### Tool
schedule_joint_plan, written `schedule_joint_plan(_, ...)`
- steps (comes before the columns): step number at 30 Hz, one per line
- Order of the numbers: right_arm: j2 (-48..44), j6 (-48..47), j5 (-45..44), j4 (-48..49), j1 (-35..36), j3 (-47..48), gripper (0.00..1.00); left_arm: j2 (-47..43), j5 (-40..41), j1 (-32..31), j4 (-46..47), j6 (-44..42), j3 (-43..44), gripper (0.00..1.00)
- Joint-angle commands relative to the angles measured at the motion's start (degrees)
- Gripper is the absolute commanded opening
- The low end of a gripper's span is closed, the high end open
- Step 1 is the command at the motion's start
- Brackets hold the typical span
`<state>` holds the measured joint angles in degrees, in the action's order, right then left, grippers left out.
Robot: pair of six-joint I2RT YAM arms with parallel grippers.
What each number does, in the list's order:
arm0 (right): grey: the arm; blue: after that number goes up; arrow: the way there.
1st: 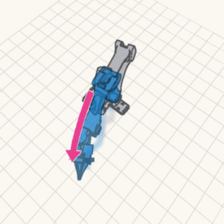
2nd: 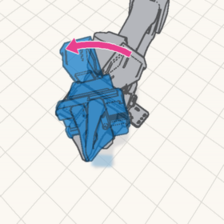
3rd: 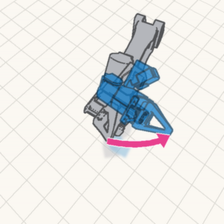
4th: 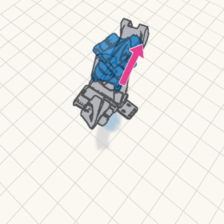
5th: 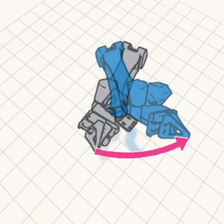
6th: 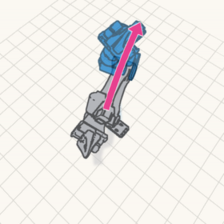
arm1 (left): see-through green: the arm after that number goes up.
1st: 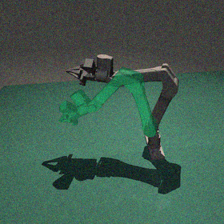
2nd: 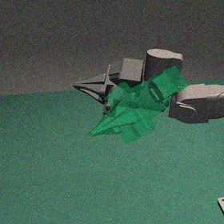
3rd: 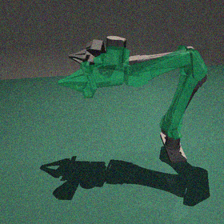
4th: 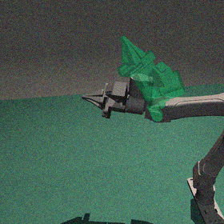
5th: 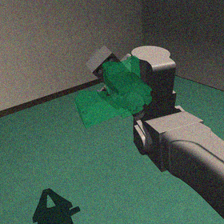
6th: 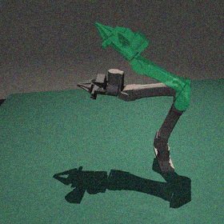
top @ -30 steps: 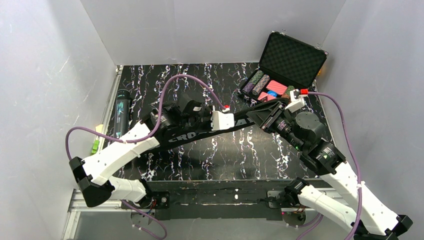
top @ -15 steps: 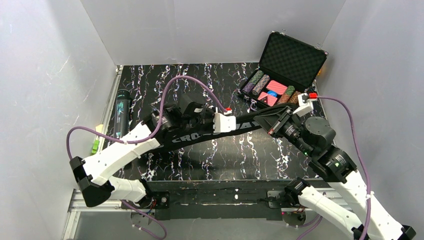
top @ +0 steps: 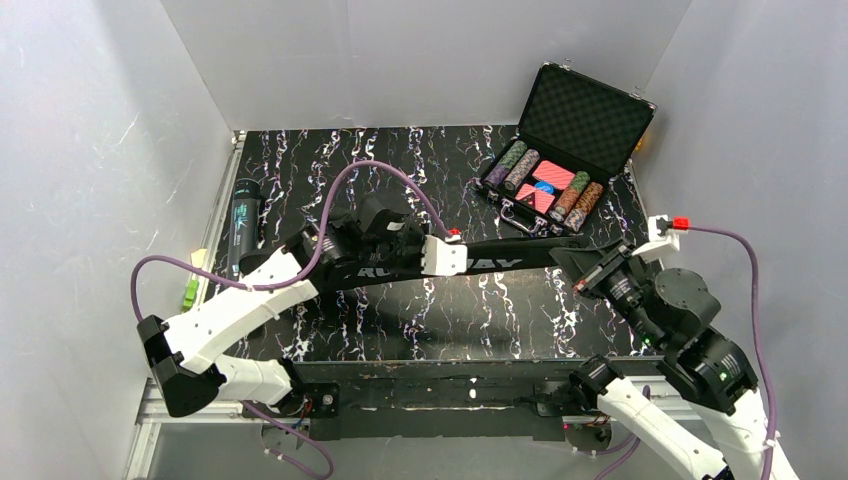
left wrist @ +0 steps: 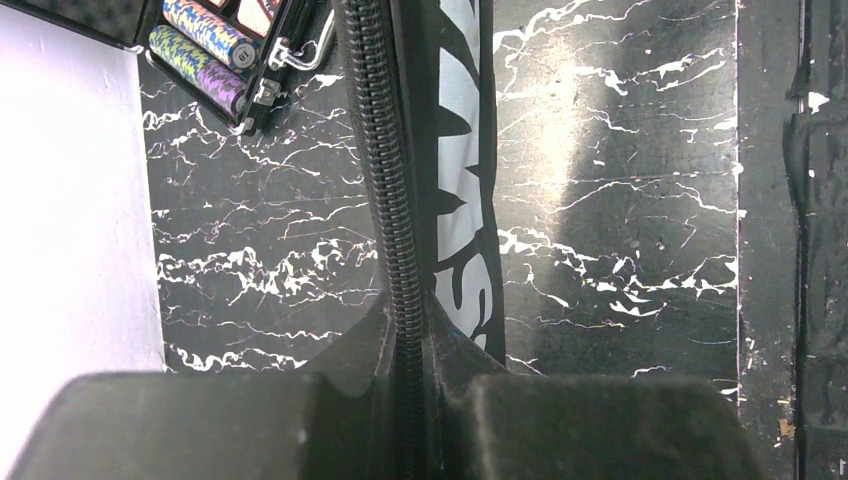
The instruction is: Pack up the badminton gear
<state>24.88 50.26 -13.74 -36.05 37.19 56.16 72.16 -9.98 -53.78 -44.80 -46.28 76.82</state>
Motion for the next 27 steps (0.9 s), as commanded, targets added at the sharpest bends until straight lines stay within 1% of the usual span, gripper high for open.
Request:
schedule_joint_plan(1, -3.90, -1.02, -8.85, -3.93, -0.36, 3.33, 0.01, -3.01, 2.48, 0.52, -0.72, -1.86, -0.52, 0.00)
schedule_joint_plan(7, -7.25, -2.63, -15.11, -12.22, -0.28, 6.54, 0.01, -2.79, 2.18, 0.45, -1.00, -1.96, 0.05, 0.00)
schedule_joint_plan(14, -7.80, -1.91, -17.01, -18.71, 0.16, 8.68, 0.01, -2.05, 1.63, 0.36, -1.01, -2.29, 0.43, 0.00)
schedule_joint_plan(15, -7.81, -2.06, -16.35, -18.64, 0.23, 8.77, 0.03, -1.76, 1.51, 0.34, -1.05, -2.43, 0.63, 0.00)
schedule_joint_plan(16, -7.49, -2.33, -15.84, -18.60, 0.25, 9.02, 0.11, -1.49, 1.47, 0.28, -1.06, -2.55, 0.88, 0.00)
schedule_joint_plan(19, -6.16, -3.14, -14.41, -18.29, 0.25, 11.11, 0.50, 0.45, 1.19, -0.16, -1.36, -2.76, 1.72, 0.00)
schedule_joint_plan(21, -5.19, -2.78, -13.53, -17.02, 0.33, 13.79, 0.64, 2.67, 0.15, -0.19, -2.30, -1.47, 2.72, 0.00)
schedule_joint_plan(22, -4.88, -5.44, -11.92, -13.37, 0.34, 16.17, 0.66, 8.11, -2.59, -0.11, -5.59, 2.87, 5.93, 0.00)
schedule_joint_plan(23, 1.94, -8.11, -13.68, -16.79, 0.30, 21.78, 0.66, 15.05, -8.37, -0.10, -10.31, 4.18, 10.58, 0.00)
schedule_joint_plan(25, 7.60, -7.57, -15.77, -20.27, 0.34, 22.44, 0.69, 21.12, -14.23, -0.14, -13.48, 2.17, 14.01, 0.00)
schedule_joint_plan(27, 9.54, -5.65, -17.25, -20.57, 0.34, 21.73, 0.73, 29.42, -18.04, 0.02, -20.93, -2.99, 18.80, 0.00)
